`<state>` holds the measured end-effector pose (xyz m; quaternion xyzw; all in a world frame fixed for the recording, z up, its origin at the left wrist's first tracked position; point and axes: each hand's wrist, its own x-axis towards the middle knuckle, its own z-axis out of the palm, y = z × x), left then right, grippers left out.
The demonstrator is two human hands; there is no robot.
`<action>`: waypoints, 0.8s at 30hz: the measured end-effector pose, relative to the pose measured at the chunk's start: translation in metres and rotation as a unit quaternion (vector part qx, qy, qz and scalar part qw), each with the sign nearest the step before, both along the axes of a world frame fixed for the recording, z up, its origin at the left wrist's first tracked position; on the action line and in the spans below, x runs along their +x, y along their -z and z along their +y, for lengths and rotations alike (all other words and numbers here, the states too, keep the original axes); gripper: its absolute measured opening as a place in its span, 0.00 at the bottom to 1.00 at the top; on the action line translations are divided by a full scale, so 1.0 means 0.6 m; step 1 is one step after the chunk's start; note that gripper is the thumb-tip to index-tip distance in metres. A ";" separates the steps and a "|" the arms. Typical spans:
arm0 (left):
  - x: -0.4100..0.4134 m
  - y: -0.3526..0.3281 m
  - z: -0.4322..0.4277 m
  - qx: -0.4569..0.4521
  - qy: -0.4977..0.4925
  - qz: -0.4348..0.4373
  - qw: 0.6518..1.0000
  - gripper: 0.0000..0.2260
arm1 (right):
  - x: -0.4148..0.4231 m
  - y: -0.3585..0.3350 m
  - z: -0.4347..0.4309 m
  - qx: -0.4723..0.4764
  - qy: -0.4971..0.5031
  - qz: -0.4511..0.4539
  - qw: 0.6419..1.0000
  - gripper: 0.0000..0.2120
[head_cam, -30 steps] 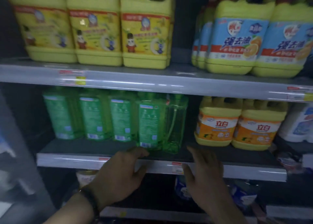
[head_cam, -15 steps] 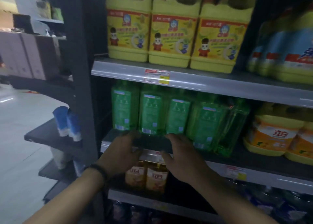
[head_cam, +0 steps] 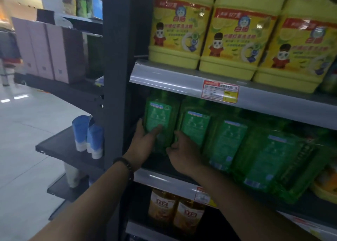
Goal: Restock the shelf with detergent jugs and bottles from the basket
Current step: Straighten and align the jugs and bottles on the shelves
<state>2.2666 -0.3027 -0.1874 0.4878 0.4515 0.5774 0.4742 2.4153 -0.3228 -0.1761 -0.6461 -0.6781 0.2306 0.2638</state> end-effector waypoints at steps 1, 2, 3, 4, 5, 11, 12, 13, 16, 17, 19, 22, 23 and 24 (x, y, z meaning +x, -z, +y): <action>0.002 0.001 0.011 0.006 -0.003 -0.024 1.000 0.11 | -0.003 0.006 0.002 0.006 0.000 0.005 1.000 0.36; 0.002 0.001 0.020 0.005 -0.005 -0.044 0.999 0.11 | -0.006 0.010 0.002 0.010 -0.002 0.011 1.000 0.36; 0.000 0.000 0.026 0.002 -0.007 -0.057 0.998 0.11 | -0.008 0.013 0.001 0.013 -0.004 0.022 1.000 0.37; -0.001 0.000 0.033 -0.001 -0.002 -0.068 0.998 0.13 | -0.010 0.013 -0.002 0.016 -0.004 0.032 0.999 0.38; 0.000 0.003 0.040 -0.006 0.006 -0.079 0.997 0.17 | -0.011 0.013 -0.004 0.018 -0.005 0.038 0.999 0.39; 0.008 0.013 0.040 0.003 0.000 -0.092 0.996 0.19 | -0.018 0.010 -0.018 -0.009 -0.039 0.052 0.998 0.48; 0.009 0.014 0.038 0.013 -0.002 -0.091 0.996 0.14 | -0.019 0.010 -0.017 -0.007 -0.038 0.057 0.998 0.47; 0.011 0.012 0.034 0.022 -0.005 -0.089 0.996 0.11 | -0.020 0.011 -0.014 -0.002 -0.035 0.061 0.998 0.45; 0.012 0.018 0.023 0.029 -0.024 -0.072 0.997 0.13 | -0.024 0.015 -0.009 -0.004 -0.026 0.075 0.997 0.40; 0.012 0.022 0.019 0.033 -0.030 -0.059 0.997 0.15 | -0.026 0.018 -0.008 -0.006 -0.022 0.081 0.996 0.40; 0.009 0.033 0.011 0.038 -0.041 -0.036 0.998 0.18 | -0.030 0.021 -0.007 -0.011 -0.017 0.103 0.994 0.42; 0.006 0.049 -0.003 0.039 -0.055 -0.035 0.997 0.29 | -0.034 0.027 -0.011 -0.005 -0.017 0.132 0.991 0.47; 0.004 0.050 -0.014 0.035 -0.057 -0.039 0.997 0.32 | -0.036 0.031 -0.012 -0.003 -0.023 0.139 0.990 0.47; 0.001 0.052 -0.026 0.037 -0.055 -0.036 0.997 0.33 | -0.039 0.032 -0.017 -0.001 -0.031 0.147 0.989 0.48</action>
